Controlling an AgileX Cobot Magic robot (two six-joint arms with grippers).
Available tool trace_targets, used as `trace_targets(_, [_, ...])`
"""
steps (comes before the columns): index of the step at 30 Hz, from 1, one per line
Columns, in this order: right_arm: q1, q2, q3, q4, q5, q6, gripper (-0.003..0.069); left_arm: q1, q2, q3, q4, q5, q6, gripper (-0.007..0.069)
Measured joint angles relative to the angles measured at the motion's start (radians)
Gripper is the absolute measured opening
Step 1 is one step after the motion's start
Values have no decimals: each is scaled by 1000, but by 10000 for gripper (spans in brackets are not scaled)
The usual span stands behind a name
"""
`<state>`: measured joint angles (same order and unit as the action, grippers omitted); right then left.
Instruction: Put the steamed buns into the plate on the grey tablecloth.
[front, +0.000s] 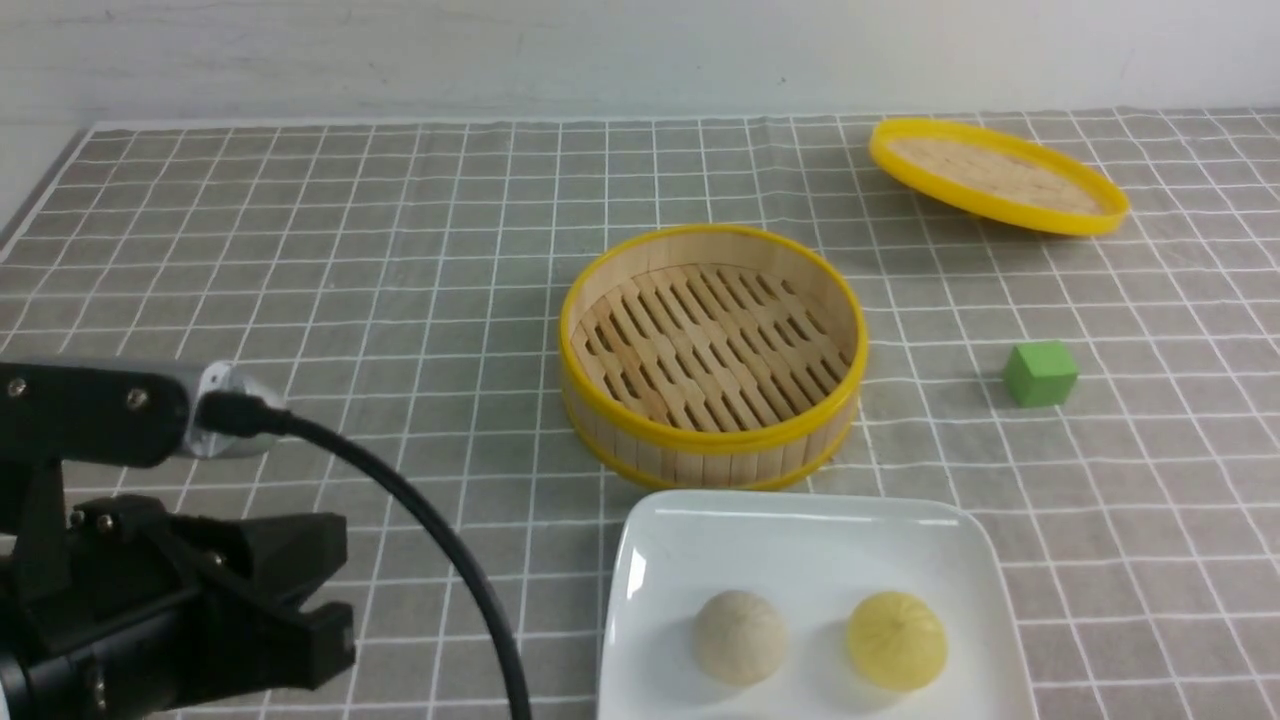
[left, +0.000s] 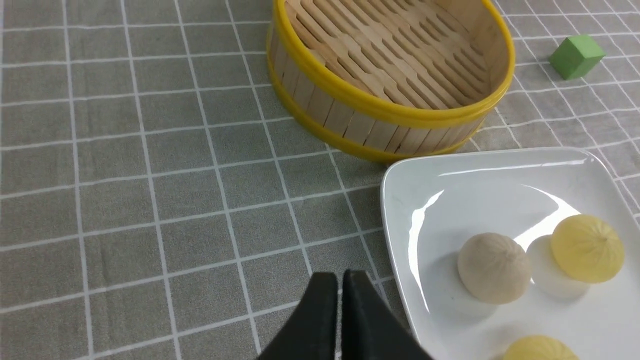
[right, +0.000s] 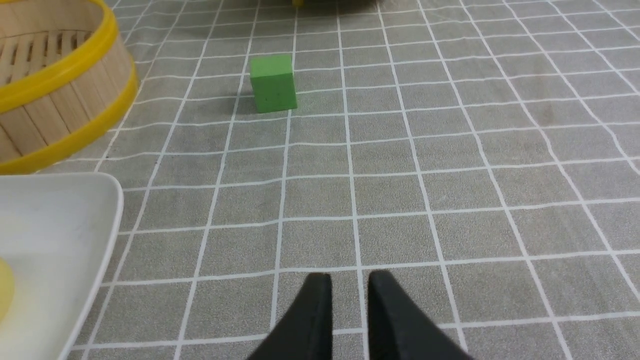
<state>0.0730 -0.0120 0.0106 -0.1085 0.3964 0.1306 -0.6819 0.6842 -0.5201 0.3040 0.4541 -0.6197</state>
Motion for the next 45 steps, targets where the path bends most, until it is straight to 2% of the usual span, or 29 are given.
trace_targets(4, [0, 0, 0, -1, 0, 0, 138, 62, -102, 54, 1, -18, 1, 46])
trace_targets(8, [0, 0, 0, -1, 0, 0, 143, 226, -227, 168, -18, -61, 17, 50])
trace_targets(10, [0, 0, 0, -1, 0, 0, 146, 378, -324, 254, -46, -98, 84, 54])
trace_targets(11, [0, 0, 0, -1, 0, 0, 146, 378, -324, 262, -46, -99, 91, 54])
trace_targets(12, [0, 0, 0, -1, 0, 0, 148, 479, -389, 323, -76, -107, 154, 54])
trace_targets(13, [0, 0, 0, -1, 0, 0, 150, 531, -423, 356, -97, -107, 195, 55])
trace_targets(14, [0, 0, 0, -1, 0, 0, 151, 541, -430, 356, -101, -107, 203, 55])
trace_targets(15, [0, 0, 0, -1, 0, 0, 152, 614, -487, 410, -126, -107, 268, 55])
trace_targets(16, [0, 0, 0, -1, 0, 0, 152, 622, -495, 415, -129, -107, 268, 55])
trace_targets(18, [0, 0, 0, -1, 0, 0, 155, 694, -587, 468, -145, -106, 339, 55])
trace_targets(24, [0, 0, 1, -1, 0, 0, 164, 708, -694, 543, -158, -93, 428, 66])
trace_targets(35, [0, 0, 1, -3, 0, 0, 180, 622, -695, 545, -163, -83, 434, 73])
trace_targets(42, [0, 0, 1, -3, 0, 0, 179, 627, -695, 545, -163, -82, 434, 79])
trace_targets(45, [0, 0, 1, -3, 0, 0, 183, 665, -695, 545, -166, -81, 434, 84])
